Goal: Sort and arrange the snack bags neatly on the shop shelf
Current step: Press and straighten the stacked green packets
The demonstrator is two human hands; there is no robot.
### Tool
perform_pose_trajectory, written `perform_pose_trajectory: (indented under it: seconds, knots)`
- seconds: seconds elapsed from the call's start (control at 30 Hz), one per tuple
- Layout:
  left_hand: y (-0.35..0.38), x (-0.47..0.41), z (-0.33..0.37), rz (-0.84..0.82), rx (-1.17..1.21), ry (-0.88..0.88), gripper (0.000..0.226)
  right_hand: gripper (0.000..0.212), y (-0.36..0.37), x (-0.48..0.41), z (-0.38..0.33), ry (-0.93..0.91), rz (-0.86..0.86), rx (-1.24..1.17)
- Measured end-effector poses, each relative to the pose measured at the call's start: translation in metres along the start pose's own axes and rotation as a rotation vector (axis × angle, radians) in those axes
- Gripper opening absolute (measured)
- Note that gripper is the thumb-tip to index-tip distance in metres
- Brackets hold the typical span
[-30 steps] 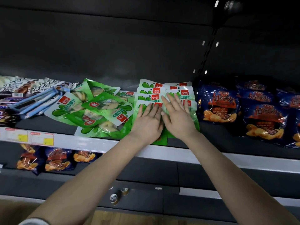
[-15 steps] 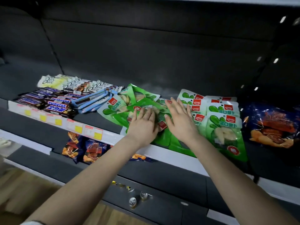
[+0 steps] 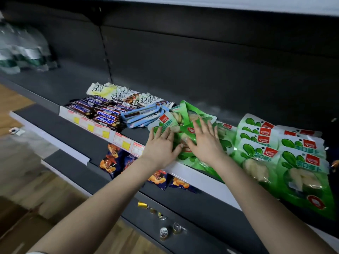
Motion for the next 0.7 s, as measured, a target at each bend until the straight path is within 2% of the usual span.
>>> perform_pose_trajectory:
  seconds: [0.1, 0.17, 0.3, 0.4, 0.5, 0.6, 0.7]
  knots:
    - [0.000, 0.006, -0.011, 0.000, 0.009, -0.022, 0.069, 0.069, 0.008, -0.006, -0.007, 0.050, -0.062, 0.118]
    - [0.001, 0.009, -0.016, -0.008, 0.022, -0.040, 0.069, 0.063, 0.007, -0.010, -0.011, 0.056, -0.025, 0.176]
    - [0.002, 0.013, -0.023, -0.012, 0.045, -0.056, 0.068, 0.039, -0.001, -0.015, -0.018, 0.040, 0.024, 0.162]
    - [0.001, 0.012, -0.025, 0.004, 0.051, -0.057, 0.066, 0.029, -0.004, -0.014, -0.018, 0.035, 0.048, 0.144]
    - [-0.001, 0.010, -0.028, 0.021, 0.066, -0.056, 0.066, 0.034, -0.010, -0.006, -0.016, 0.024, 0.238, 0.010]
    - [-0.002, 0.006, -0.028, 0.052, 0.110, -0.068, 0.066, 0.033, -0.022, 0.010, -0.025, -0.128, 0.523, -0.118]
    - [-0.001, 0.004, -0.021, 0.048, 0.137, -0.070, 0.070, 0.037, -0.024, 0.023, -0.029, -0.263, 0.599, -0.074]
Point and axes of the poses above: each hand's wrist, its own x-axis away from the middle knuckle, its own y-axis out of the palm, z = x × y, the point moved 3 cm from there along -x, towards the middle knuckle, and after that the axes turned 6 degrees about x, right-handed, at the moved point
